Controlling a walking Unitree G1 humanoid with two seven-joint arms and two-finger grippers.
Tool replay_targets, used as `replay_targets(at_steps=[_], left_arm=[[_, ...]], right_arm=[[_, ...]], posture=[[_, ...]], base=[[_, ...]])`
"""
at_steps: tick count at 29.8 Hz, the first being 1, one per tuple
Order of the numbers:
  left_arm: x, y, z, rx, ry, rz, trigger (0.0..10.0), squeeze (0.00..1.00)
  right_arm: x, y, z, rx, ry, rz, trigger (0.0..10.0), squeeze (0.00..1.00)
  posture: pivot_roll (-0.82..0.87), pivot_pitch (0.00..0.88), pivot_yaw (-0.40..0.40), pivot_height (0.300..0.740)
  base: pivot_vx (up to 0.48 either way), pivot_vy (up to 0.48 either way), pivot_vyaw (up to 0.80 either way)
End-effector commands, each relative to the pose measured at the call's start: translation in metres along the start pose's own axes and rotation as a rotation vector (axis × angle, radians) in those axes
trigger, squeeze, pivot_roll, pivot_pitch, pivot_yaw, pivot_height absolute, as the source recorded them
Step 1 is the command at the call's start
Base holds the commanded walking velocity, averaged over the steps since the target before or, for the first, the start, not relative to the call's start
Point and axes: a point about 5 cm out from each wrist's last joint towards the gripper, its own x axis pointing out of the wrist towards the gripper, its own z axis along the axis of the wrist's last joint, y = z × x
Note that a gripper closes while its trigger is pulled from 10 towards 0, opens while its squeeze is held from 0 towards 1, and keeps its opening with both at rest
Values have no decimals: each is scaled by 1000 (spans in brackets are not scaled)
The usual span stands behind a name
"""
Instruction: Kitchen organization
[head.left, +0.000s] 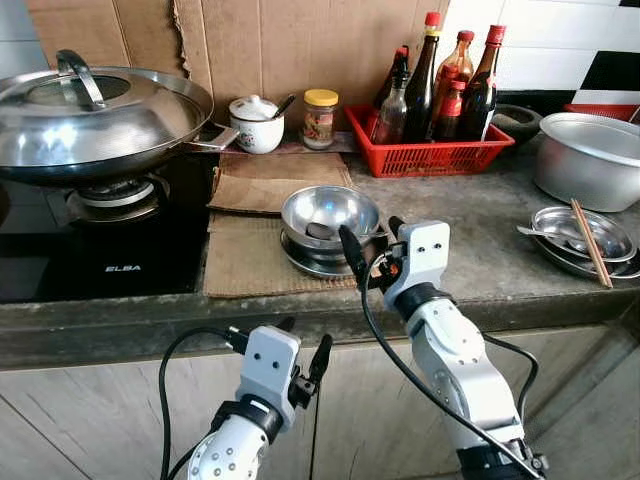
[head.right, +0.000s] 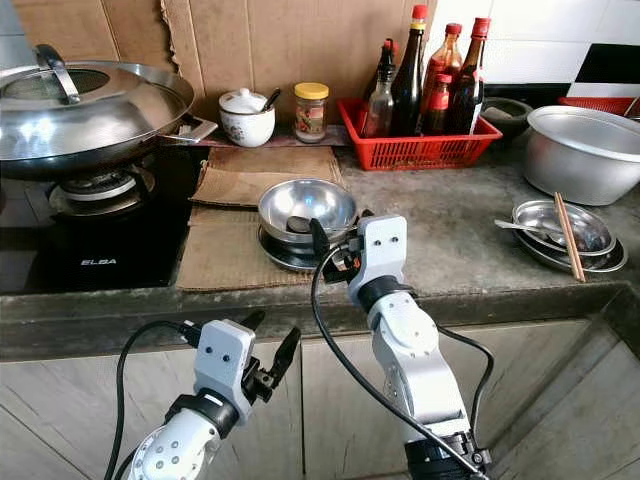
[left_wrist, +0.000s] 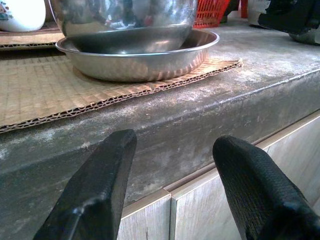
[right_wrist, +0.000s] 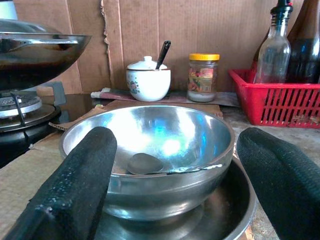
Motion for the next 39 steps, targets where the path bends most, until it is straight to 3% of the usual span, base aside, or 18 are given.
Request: replay_targets(at_steps=[1,12,14,16,20,21,39], left_arm=[[0,0,6,5,-28,5,10000,0],[0,-1,5,3,-28,4,10000,0],[0,-1,6,4,-29,6,10000,0],[1,-1,6,5,-29,8,10000,0],[1,-1,6,5,-29,8,10000,0],[1,-1,6,5,-30,9,10000,0],[2,0,6,8,-33,16,10000,0]], right_arm=[[3,-4,2,0,-13,-21,10000,0],[12,-6,2,-7,-16,-26,10000,0],[14,-6,3,-8,-19,-28,8314,0],[16,-7,3,-13,-19,-30,1961,0],[16,-7,3,-13,-19,-30,1961,0],[17,-7,3,-13,-20,-29,0,0],[24,-9,11,-13,-52,-45,0,0]], posture=[[61,2,-73,740],[60,5,-79,740],[60,5,-79,740],[61,6,-81,740],[61,6,-81,740],[61,6,-81,740],[60,11,-83,740]], base=[[0,0,0],[0,0,0],[0,0,0],[0,0,0],[0,0,0],[0,0,0],[0,0,0]])
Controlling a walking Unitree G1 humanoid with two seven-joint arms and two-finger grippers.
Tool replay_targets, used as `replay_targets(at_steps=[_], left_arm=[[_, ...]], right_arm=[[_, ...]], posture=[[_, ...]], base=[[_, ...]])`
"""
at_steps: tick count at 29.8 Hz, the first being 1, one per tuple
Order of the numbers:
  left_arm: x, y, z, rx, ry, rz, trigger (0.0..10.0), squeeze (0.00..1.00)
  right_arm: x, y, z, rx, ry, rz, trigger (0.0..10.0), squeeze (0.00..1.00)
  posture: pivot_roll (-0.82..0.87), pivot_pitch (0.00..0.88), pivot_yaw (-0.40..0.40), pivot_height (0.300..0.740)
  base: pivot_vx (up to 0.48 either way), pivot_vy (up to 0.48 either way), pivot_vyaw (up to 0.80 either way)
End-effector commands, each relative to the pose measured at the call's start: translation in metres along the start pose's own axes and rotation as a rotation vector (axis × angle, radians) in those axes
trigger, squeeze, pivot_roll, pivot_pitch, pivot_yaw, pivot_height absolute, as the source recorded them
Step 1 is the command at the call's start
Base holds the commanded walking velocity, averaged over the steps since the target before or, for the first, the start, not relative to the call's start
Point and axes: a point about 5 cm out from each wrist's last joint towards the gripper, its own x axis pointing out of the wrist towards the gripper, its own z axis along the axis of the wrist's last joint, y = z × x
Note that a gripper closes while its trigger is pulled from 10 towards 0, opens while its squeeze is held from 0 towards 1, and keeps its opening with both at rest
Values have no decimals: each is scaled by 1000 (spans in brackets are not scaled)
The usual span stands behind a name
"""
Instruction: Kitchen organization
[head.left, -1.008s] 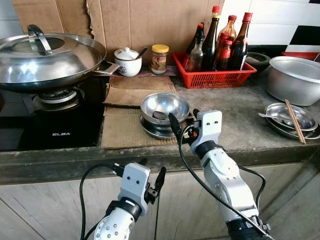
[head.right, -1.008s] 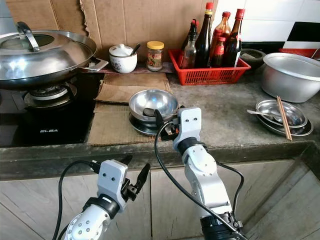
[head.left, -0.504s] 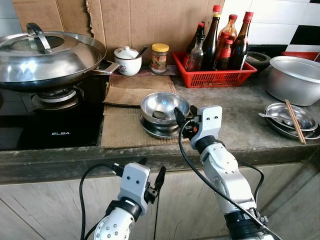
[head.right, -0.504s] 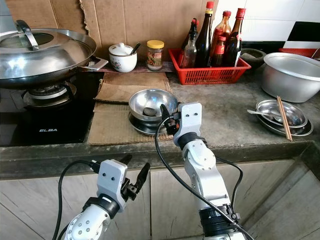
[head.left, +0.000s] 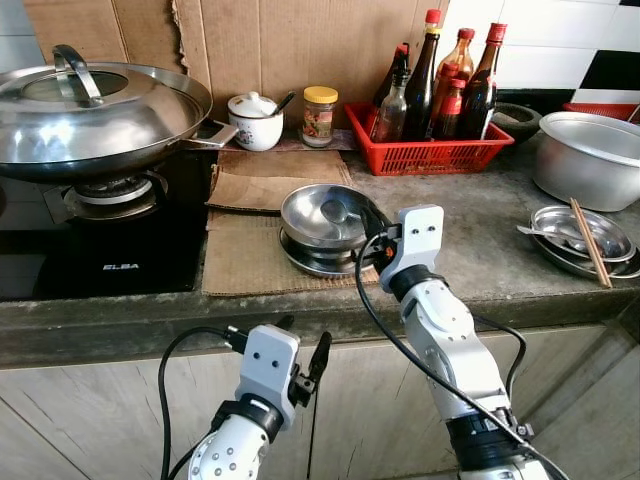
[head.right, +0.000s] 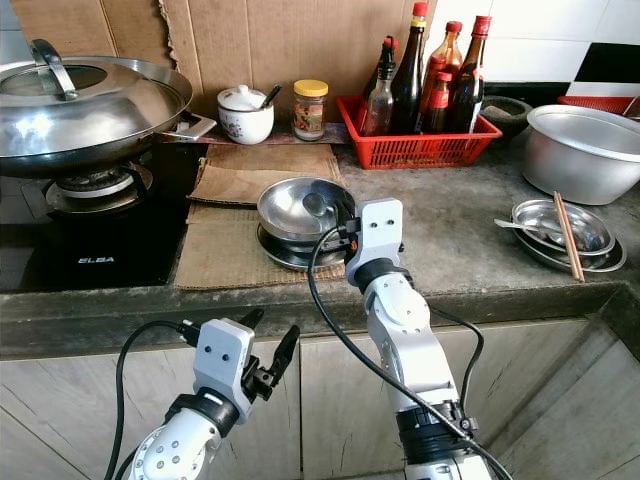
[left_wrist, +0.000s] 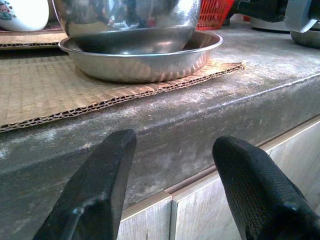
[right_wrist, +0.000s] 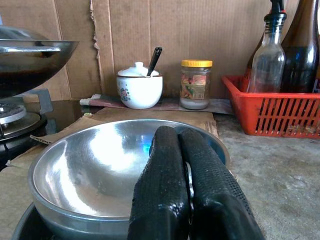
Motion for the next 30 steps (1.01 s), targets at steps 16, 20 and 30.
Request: replay_targets(at_steps=[16,20,30], left_arm=[[5,5,8,11,-47,27,10000,0],[6,7,10,14,-57,37,10000,0],[8,9,11,20,-71,34,10000,0]], right_arm=[[-14,0,43,70,-170,-16,0,0],[-25,-16,52,-3,-213,-133,0,0],[-57,-46,53,-143,-192,-363,0,0]], posture=[[54,0,-77,740],[49,0,-72,740],[36,0,-61,740]], base=[[0,0,0],[0,0,0],[0,0,0]])
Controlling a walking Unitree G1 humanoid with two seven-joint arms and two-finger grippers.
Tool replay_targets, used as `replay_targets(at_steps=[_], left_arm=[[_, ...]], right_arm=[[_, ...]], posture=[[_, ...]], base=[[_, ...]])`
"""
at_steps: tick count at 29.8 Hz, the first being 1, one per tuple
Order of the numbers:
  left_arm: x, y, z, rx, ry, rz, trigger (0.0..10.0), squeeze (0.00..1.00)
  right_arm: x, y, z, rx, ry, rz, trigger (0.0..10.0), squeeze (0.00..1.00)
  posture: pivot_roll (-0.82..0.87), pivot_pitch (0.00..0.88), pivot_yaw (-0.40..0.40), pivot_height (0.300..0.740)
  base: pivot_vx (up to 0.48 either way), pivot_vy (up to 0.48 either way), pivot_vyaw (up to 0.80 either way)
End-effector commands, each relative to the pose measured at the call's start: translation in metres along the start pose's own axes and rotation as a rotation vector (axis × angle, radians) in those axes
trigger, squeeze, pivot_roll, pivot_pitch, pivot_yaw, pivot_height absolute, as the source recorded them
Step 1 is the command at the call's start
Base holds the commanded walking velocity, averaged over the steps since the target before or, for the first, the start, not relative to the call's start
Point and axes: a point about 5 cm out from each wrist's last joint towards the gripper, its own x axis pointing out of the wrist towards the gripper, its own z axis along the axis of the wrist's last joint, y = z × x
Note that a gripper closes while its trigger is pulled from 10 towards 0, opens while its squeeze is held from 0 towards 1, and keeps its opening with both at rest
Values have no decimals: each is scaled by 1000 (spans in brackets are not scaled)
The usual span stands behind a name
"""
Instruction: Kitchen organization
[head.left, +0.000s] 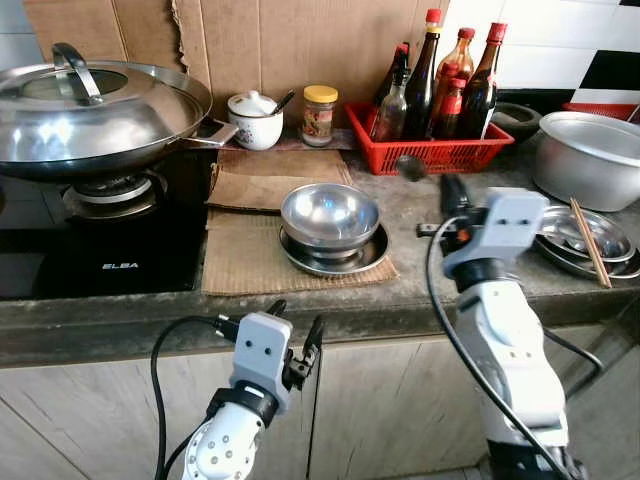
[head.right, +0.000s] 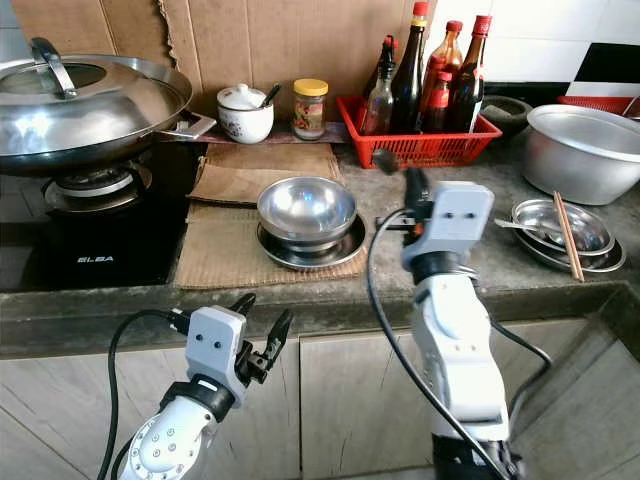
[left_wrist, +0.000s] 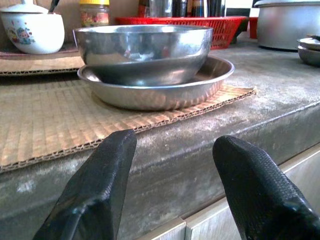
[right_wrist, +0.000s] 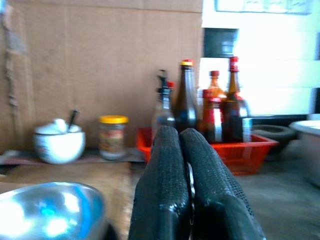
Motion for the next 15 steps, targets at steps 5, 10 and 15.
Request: replay_targets(at_steps=[5,10,15], left_arm=[[1,0,-1,3,-7,-7,10000,0],[-1,1,1,13,-22,4,10000,0],[0,1,4,4,-38,7,10000,0]], right_arm=[[-16,-7,-5,-69,34,-39,0,0],[-33,-4,-16,-91,96,-35,10000,0],[-32,-3,-15,-90,93,-34,10000,0]], posture=[[33,0,-56,740],[42,0,-47,740],[42,0,-48,740]], base=[[0,0,0],[0,0,0],[0,0,0]])
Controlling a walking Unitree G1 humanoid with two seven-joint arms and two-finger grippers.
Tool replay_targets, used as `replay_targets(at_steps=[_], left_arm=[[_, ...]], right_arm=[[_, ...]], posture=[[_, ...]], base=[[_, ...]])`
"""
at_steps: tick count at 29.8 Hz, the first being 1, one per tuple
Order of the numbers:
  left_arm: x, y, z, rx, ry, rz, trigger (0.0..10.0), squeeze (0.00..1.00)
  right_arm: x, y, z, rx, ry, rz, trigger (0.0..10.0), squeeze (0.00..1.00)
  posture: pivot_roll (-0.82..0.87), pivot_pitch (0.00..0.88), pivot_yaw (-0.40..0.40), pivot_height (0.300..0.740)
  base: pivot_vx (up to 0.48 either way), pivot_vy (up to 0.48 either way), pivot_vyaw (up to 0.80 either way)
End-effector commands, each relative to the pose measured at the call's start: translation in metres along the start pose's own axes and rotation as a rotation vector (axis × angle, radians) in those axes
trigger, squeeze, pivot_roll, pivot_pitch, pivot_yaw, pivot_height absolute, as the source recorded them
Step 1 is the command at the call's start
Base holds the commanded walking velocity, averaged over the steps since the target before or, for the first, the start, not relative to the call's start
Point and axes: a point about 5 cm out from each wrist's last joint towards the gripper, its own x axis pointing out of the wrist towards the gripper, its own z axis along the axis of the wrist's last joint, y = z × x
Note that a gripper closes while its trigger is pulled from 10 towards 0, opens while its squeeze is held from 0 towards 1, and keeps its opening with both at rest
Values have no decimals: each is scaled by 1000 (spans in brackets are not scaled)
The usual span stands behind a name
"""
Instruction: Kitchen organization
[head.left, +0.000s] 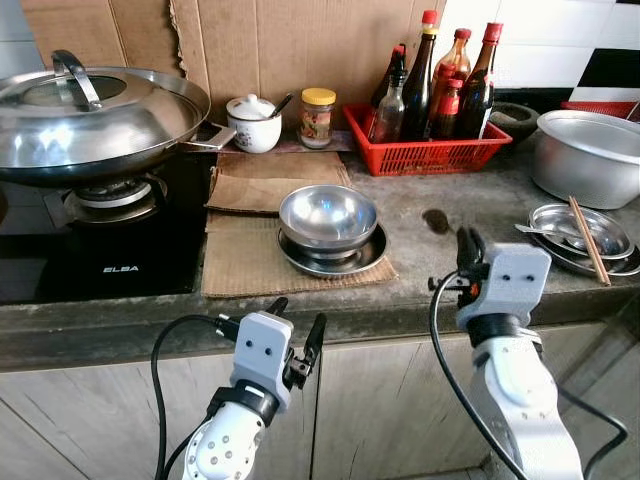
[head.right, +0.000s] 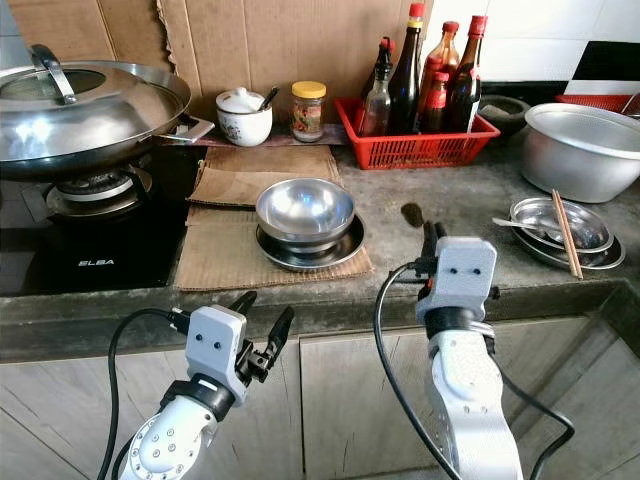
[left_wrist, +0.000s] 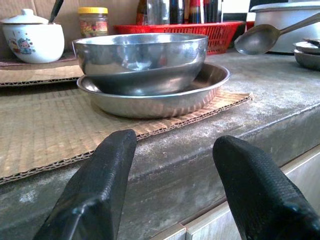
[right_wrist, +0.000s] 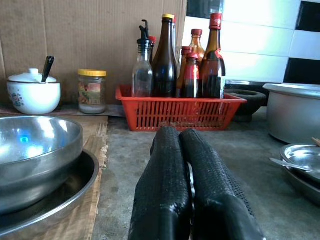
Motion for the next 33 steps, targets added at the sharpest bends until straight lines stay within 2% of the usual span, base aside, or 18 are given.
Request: replay_targets(at_steps=[1,11,17,33], left_arm=[[0,-1,2,-3,-13,-1,10000,0],[-3,-3,-1,-7,7,0,10000,0],[-4,-3,-1,-3,9,-2,10000,0],[-3,-5,-3,-6,21,-16,10000,0]], right_arm=[[2,0,9,-8,-40,-5,10000,0],[-2,6,2,1,-1,32,10000,0],[-5,14,0,8,8,67,10000,0],[-7,16,-3,11,28,78,10000,0]], posture=[[45,0,-48,740],[50,0,-55,740],[48,1,-54,740],[44,7,-56,740]], base=[[0,0,0],[0,0,0],[-248,0,0],[-287,0,0]])
